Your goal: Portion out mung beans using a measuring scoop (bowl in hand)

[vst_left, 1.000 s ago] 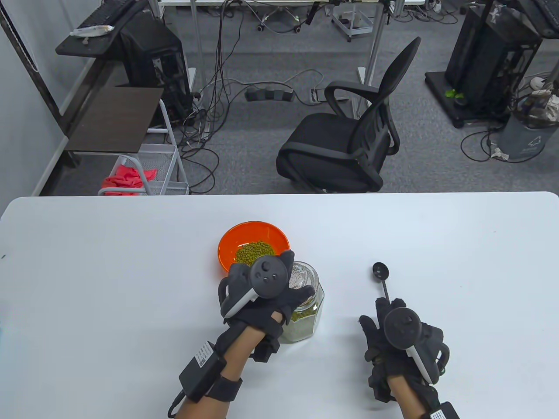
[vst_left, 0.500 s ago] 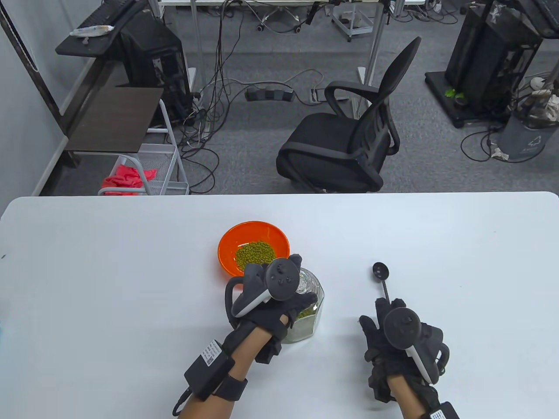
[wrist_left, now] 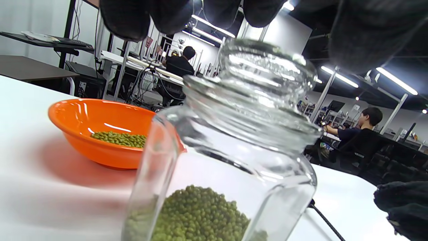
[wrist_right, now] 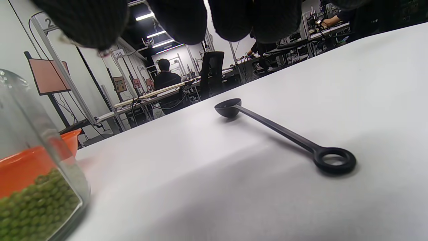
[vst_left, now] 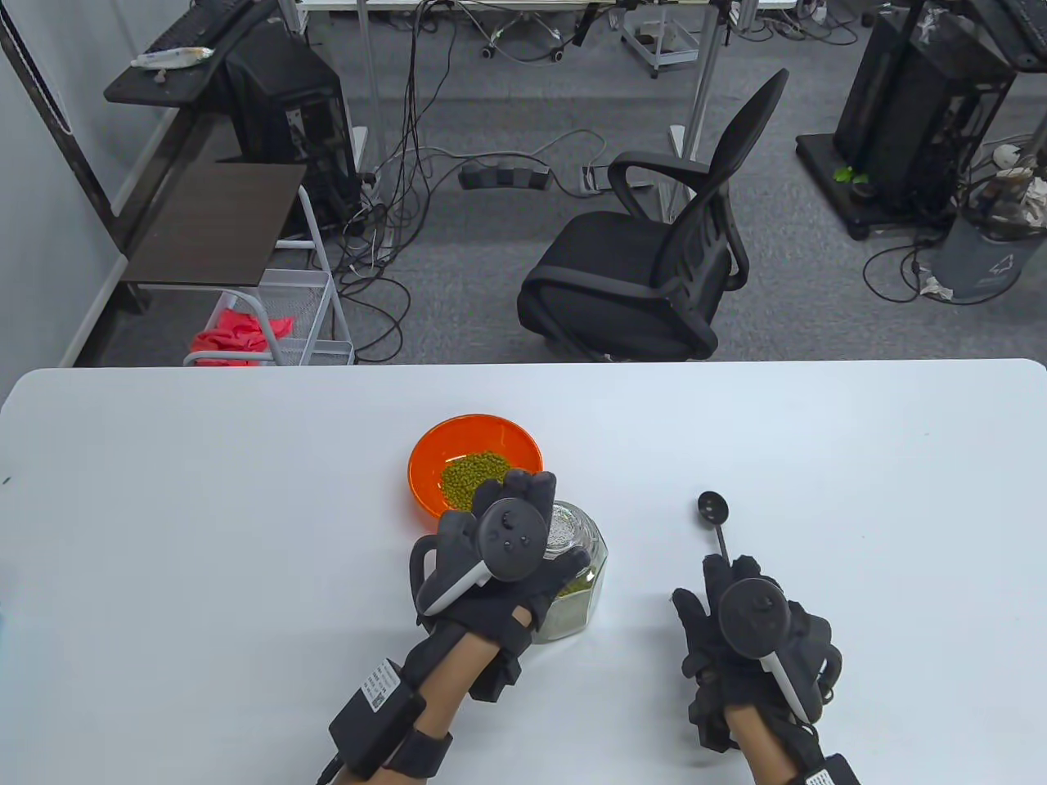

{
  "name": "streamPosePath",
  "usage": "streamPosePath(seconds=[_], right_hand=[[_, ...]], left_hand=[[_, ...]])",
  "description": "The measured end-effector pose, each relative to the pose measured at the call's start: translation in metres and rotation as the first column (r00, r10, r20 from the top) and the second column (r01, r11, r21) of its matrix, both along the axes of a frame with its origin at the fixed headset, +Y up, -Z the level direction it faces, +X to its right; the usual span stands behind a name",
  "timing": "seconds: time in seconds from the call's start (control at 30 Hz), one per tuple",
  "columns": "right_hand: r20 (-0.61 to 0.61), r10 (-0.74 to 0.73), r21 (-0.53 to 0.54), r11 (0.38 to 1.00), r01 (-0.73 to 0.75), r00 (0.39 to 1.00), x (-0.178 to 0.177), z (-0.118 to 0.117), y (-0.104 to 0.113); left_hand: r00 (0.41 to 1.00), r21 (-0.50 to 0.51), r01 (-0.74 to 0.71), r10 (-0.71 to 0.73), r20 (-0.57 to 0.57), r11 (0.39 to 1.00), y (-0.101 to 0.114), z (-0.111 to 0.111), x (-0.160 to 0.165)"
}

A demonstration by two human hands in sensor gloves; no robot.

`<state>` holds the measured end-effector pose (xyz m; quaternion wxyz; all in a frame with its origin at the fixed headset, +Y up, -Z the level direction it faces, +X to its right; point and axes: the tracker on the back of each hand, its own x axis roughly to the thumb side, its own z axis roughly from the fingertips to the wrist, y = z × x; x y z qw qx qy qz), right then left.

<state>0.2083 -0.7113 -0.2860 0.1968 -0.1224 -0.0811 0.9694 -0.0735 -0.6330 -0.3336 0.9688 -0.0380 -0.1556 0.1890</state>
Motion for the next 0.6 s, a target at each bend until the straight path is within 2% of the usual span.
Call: streamPosePath(seconds=[0.23,0.6], right_hand=[[-0.006,0.023,0.055,0.998,-0.023,1.000,-0.002,0.003,0.003],[-0.011,0.030,0.103,0.994,-0.028,0.999,-0.004,0.005,0.005]], left_hand=[[0.998,0.035,-0.028,0.031,-0.059,0.999,0.000,0.010,-0.033],[0.988,0.032,-0.064,0.067,-0.138,0.997,-0.024,0.028,-0.077]])
